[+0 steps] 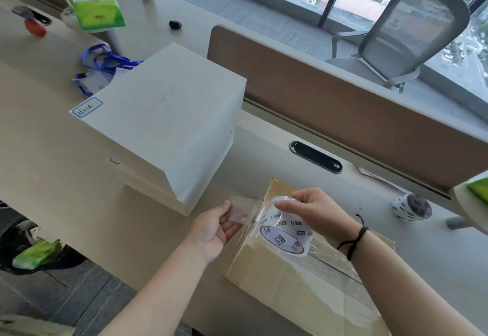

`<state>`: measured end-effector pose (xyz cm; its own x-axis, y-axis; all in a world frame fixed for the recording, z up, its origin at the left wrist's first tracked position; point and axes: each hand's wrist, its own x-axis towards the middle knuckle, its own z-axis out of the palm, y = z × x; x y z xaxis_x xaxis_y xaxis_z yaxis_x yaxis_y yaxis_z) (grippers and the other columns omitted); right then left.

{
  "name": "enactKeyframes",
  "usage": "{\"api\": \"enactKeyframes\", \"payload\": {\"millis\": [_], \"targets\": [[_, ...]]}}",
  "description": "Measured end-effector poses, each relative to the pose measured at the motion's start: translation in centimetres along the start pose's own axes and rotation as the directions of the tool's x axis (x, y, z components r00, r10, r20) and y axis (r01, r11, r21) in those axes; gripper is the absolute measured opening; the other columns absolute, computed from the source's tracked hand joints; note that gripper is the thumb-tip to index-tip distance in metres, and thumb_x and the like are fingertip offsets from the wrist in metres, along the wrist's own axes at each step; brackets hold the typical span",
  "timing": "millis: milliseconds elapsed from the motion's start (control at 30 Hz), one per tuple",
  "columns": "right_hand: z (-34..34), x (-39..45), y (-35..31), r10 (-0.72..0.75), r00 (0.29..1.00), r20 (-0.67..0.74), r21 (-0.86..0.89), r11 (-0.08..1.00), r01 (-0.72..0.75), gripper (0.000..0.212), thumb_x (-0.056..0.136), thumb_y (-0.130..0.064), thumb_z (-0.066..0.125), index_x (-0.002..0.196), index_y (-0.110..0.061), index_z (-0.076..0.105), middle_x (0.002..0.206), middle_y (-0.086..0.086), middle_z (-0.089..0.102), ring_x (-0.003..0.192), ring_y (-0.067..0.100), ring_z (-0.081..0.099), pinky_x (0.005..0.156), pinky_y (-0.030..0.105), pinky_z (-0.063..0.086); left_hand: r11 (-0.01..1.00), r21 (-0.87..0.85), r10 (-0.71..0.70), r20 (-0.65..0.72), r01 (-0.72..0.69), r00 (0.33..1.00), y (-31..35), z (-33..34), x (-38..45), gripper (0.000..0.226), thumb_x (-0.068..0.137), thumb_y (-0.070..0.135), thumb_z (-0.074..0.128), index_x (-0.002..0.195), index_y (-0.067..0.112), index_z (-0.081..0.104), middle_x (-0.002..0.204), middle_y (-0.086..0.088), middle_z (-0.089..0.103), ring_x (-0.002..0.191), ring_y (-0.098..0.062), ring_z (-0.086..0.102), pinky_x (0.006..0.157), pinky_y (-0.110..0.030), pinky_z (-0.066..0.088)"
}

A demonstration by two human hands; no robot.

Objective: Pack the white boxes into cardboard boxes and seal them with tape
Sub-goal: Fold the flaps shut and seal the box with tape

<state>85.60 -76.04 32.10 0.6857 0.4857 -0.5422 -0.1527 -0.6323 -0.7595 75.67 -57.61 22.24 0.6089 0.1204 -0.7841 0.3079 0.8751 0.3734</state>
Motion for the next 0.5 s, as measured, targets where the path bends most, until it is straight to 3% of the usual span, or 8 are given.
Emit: {"api": "enactKeyframes", "payload": {"millis": [67,200,367,500], "targets": [[0.0,0.1,-0.2,0.004,1.0,-0.011,-0.003,1.0,-0.004,0.08,0.063,-0.064,0.072,0.083,0.013,0.059,0.07,0.011,0.06,0.063,0.021,0.058,0.065,0.034,0.043,0.999,-0.028,-0.028,0.02,0.029,0.999,-0.3,0.1,0.2,0.016,0.102,0.011,0.055,0.098,0.0,0.066,0.093,-0.021,0.076,0.073,-0.028,0.077,0.059,-0.034,0.063],[0.1,0.3,-0.4,0.002,1.0,-0.001,-0.018,1.0,-0.002,0.076,0.063,-0.063,0.071,0.081,0.01,0.061,0.069,0.011,0.064,0.062,0.021,0.061,0.064,0.034,0.045,0.996,-0.059,-0.065,0.014,0.065,0.998,-0.9,0.2,0.5,0.02,0.103,0.01,0.052,0.093,-0.002,0.065,0.082,-0.021,0.076,0.065,-0.025,0.076,0.06,-0.033,0.062],[0.8,0.7,-0.6,0.001,1.0,-0.003,-0.063,0.998,-0.002,0.054,0.085,-0.046,0.073,0.073,0.006,0.061,0.065,0.009,0.064,0.058,0.018,0.061,0.061,0.03,0.045,0.991,-0.084,-0.106,-0.036,0.103,0.994,-1.0,-0.1,1.2,0.019,0.101,0.006,0.056,0.089,-0.005,0.064,0.075,-0.021,0.073,0.059,-0.024,0.074,0.055,-0.033,0.062],[0.8,0.7,-1.1,0.007,1.0,-0.014,-0.079,0.997,-0.008,0.038,0.089,-0.041,0.071,0.069,-0.009,0.065,0.062,0.006,0.066,0.054,0.015,0.062,0.057,0.027,0.046,0.99,-0.054,-0.13,-0.053,0.127,0.99,-1.3,0.0,1.4,0.02,0.1,0.005,0.058,0.084,-0.005,0.065,0.07,-0.018,0.072,0.053,-0.021,0.072,0.049,-0.029,0.061]]}}
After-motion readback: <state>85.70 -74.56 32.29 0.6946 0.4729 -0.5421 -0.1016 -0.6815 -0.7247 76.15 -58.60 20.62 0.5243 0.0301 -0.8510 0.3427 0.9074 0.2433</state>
